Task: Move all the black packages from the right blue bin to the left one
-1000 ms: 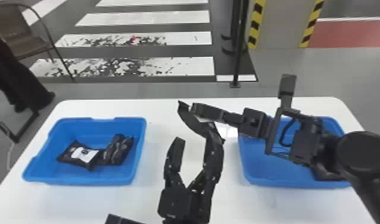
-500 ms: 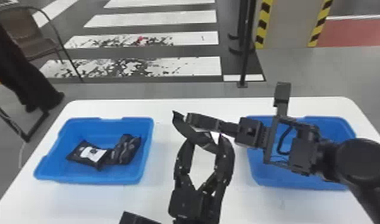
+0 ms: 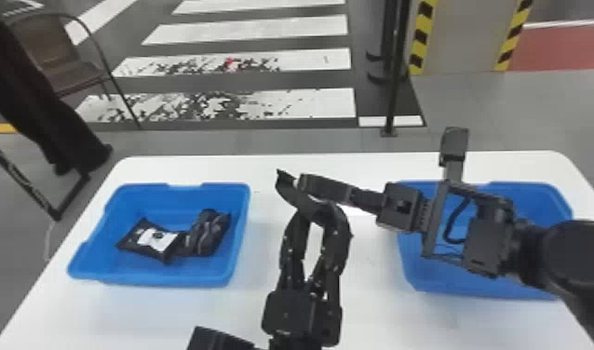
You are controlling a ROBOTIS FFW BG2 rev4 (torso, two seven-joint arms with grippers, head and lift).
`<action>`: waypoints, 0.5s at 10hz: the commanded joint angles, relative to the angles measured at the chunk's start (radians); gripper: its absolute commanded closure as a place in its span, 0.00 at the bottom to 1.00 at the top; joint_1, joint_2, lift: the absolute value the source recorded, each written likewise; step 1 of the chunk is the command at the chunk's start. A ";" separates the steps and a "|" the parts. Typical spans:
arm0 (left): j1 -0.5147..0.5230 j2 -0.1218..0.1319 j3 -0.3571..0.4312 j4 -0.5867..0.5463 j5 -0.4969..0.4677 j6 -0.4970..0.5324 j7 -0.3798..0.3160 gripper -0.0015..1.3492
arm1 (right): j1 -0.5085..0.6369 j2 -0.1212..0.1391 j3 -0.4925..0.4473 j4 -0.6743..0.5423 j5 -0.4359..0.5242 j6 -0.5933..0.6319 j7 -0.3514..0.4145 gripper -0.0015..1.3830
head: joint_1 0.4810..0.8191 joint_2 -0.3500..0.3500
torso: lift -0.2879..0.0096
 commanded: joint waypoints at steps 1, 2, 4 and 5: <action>0.008 -0.003 0.022 0.000 -0.011 0.001 0.001 0.76 | 0.003 -0.001 0.000 -0.001 -0.011 -0.002 0.002 0.88 | 0.63 0.70 | 0.45; 0.011 -0.004 0.032 0.000 -0.017 -0.001 0.004 0.92 | 0.006 -0.001 0.000 0.001 -0.015 -0.007 0.004 0.88 | 0.63 0.71 | 0.45; 0.028 -0.018 0.092 0.000 -0.053 0.011 0.004 0.90 | 0.010 -0.002 0.000 0.001 -0.035 -0.014 0.008 0.88 | 0.63 0.72 | 0.45; 0.043 -0.033 0.159 0.002 -0.099 0.031 0.003 0.90 | 0.015 -0.005 0.000 0.006 -0.031 -0.027 0.016 0.75 | 0.63 0.74 | 0.45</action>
